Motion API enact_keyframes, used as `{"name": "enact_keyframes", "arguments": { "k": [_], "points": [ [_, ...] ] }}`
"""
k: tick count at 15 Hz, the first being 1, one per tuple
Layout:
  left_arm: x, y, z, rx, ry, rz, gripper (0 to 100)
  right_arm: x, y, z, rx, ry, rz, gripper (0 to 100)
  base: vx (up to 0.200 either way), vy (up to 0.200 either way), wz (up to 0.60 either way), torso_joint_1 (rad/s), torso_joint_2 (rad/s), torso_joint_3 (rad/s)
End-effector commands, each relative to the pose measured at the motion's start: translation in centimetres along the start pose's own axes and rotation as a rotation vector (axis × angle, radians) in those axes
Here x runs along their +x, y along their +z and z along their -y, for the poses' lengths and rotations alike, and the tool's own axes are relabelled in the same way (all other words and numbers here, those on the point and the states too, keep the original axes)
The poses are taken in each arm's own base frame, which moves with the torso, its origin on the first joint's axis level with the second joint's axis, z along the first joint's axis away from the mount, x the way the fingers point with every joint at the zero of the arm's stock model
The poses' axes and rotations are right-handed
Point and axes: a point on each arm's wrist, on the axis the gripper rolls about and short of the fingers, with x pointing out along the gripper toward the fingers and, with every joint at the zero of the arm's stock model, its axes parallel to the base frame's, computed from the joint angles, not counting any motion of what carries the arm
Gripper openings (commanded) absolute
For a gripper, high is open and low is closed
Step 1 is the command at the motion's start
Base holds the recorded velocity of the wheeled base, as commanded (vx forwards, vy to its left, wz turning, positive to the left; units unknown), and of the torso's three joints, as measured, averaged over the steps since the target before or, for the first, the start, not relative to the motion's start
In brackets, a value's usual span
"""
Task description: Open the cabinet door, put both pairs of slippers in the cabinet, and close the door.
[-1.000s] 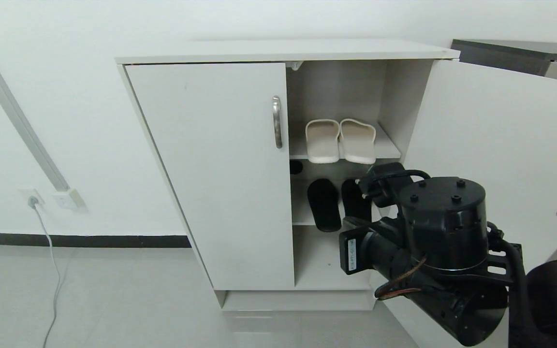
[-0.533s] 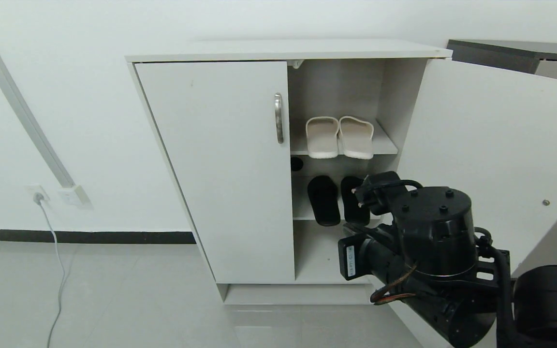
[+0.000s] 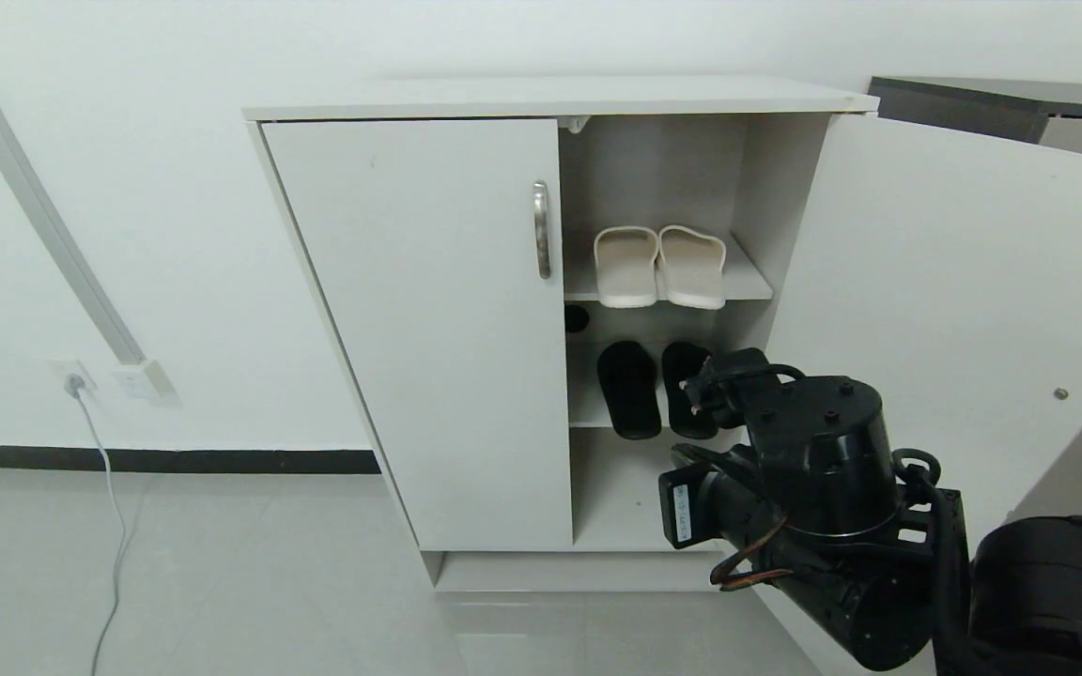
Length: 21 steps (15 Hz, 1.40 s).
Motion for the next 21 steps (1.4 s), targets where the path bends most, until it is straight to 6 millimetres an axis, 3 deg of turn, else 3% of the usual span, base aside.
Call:
{"name": "enact_keyframes", "arguments": {
  "k": [1, 9, 21],
  "points": [
    [0.01, 0.00, 0.00, 0.000, 0.000, -0.001, 0, 0.19, -0.22, -0.08, -0.005, -0.001, -0.007, 0, 0.000, 0.000, 0.00, 0.000, 0.00, 0.000],
    [0.01, 0.00, 0.00, 0.000, 0.000, -0.001, 0, 0.18, -0.20, -0.07, -0.004, -0.005, -0.002, 0, 0.000, 0.000, 0.00, 0.000, -0.01, -0.012],
    [0.01, 0.00, 0.00, 0.000, 0.000, -0.001, 0, 0.18, -0.25, -0.06, -0.004, -0.007, -0.003, 0, 0.000, 0.000, 0.00, 0.065, -0.41, -0.346]
  ]
}}
